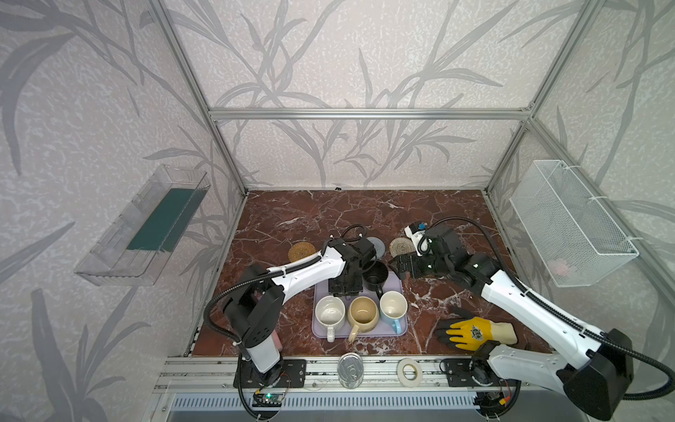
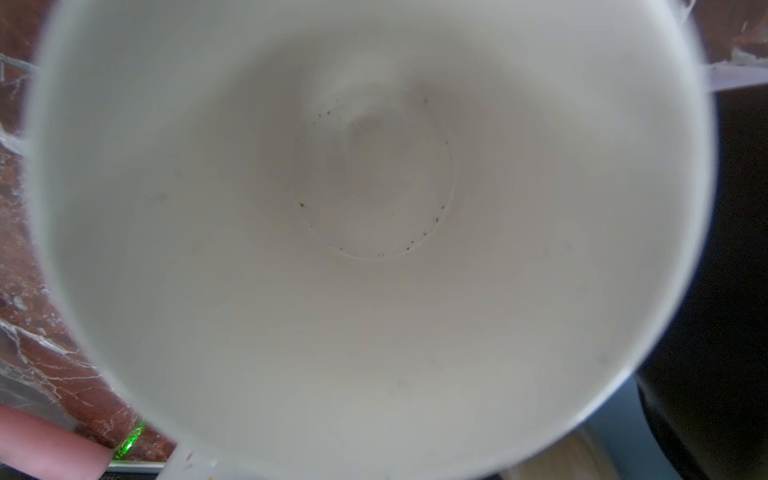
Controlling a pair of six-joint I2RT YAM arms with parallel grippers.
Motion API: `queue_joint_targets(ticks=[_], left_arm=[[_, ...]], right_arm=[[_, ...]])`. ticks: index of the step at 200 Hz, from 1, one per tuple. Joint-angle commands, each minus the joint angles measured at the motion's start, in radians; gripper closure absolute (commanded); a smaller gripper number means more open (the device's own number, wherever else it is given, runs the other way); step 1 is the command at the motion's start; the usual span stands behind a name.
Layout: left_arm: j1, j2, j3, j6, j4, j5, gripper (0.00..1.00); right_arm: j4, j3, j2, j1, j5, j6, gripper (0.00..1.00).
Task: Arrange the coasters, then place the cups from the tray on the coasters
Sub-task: 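Lower left gripper onto lavender mug rim and close on it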
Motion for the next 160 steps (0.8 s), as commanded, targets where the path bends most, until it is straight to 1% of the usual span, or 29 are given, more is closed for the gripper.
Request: queue_joint_targets(ticks=[1,20,46,72,79,94,142,152,160], left_arm=[[0.005,0.04,-0.016,0.025,0.08,-0.059,0.66],[0.005,0.041,-0.025,0.024,0.087,-0.073,0.65],[0.005,0.052,-0.025,0.03,0.098,-0.064,0.65],[0.005,0.062,-0.021,0.032,0.099,-0.054,0.68],[0.004,0.059,-0.021,0.032,0.098,-0.058,0.69],[0.005,0.046,-0.025,0.03,0.097,-0.066,0.77],[0.005,0.032,-0.027,0.027,0.098,-0.078,0.78],[0.005,0.029,-0.024,0.027,0.097,-0.08,0.79],[0.005,0.025,-0.021,0.027,0.1,-0.083,0.84]], right_arm=[[0.015,-0.012,-0.006,0.001,-0.017,0.014,0.01],[0.012,-0.01,-0.011,0.001,-0.012,0.015,0.01],[0.018,-0.01,-0.012,0.002,-0.008,0.018,0.01],[0.019,-0.008,-0.007,0.001,-0.018,0.02,0.01],[0.018,-0.007,-0.007,0.002,-0.019,0.02,0.01],[0.018,-0.008,-0.008,0.001,-0.017,0.02,0.01],[0.021,-0.004,-0.004,0.001,-0.018,0.021,0.01],[0.022,-0.003,-0.003,0.001,-0.019,0.02,0.01],[0.022,-0.001,-0.003,0.001,-0.02,0.021,0.01]])
